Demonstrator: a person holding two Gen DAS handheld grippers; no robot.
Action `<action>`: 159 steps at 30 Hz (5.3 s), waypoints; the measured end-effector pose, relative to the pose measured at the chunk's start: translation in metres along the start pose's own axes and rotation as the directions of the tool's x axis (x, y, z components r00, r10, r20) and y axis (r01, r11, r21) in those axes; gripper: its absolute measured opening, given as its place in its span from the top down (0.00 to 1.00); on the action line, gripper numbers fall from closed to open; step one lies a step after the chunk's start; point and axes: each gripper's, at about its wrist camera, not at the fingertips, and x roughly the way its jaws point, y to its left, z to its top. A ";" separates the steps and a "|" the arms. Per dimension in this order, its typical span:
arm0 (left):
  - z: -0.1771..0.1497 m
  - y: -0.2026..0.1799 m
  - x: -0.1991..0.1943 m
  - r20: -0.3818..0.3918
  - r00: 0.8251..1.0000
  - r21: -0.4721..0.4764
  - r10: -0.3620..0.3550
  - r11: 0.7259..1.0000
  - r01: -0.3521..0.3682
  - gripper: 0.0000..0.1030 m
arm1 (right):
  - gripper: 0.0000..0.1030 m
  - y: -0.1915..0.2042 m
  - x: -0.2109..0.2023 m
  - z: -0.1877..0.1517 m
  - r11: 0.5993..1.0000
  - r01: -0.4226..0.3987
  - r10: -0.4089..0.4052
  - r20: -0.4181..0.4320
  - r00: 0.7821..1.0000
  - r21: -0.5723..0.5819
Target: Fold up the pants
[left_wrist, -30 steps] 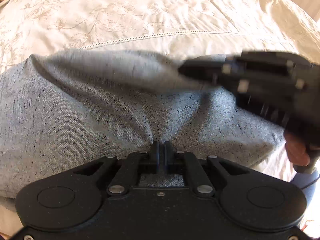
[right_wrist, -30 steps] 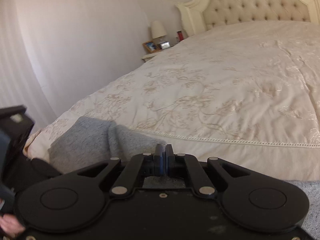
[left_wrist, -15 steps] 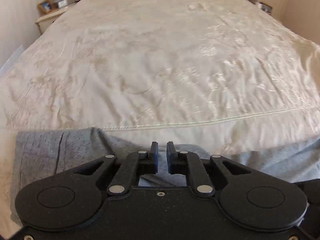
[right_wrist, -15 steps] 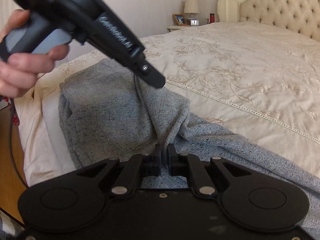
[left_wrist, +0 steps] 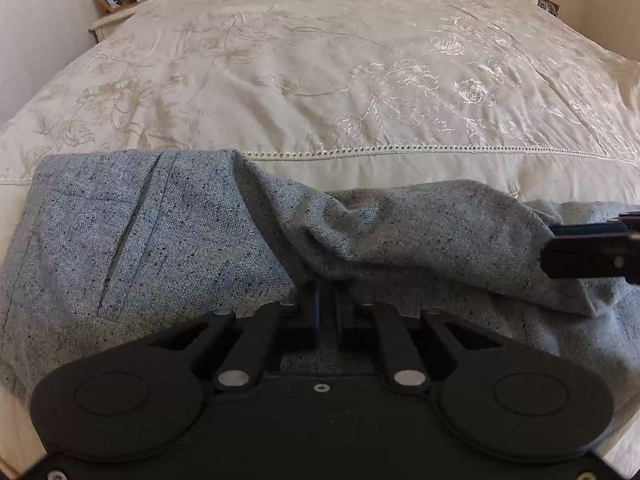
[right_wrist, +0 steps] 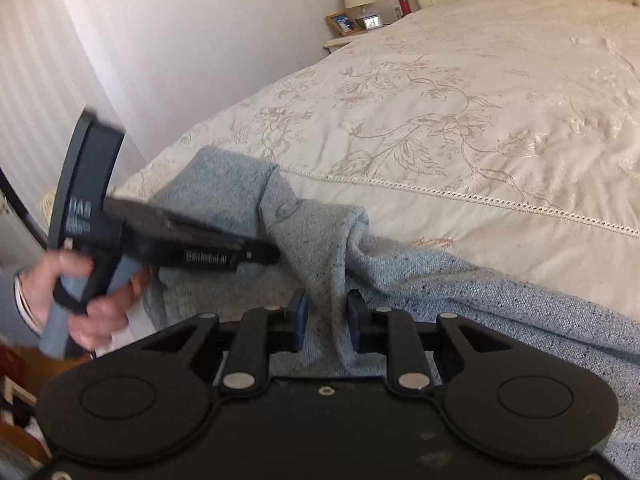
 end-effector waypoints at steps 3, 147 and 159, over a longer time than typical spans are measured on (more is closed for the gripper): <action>0.006 0.000 -0.004 -0.041 0.999 0.026 0.001 1.000 0.000 0.82 | 0.68 -0.019 0.009 0.020 0.983 -0.045 0.049 -0.017 0.999 0.177; 0.080 -0.401 0.061 -0.044 0.981 0.364 -0.189 0.911 0.193 0.87 | 0.62 -0.249 -0.383 -0.250 0.398 0.207 -0.694 0.145 0.706 0.894; 0.114 -0.361 0.020 -0.069 0.957 0.243 -0.281 0.926 0.289 0.87 | 0.61 -0.283 -0.376 -0.224 0.566 0.244 -0.614 0.205 0.762 0.788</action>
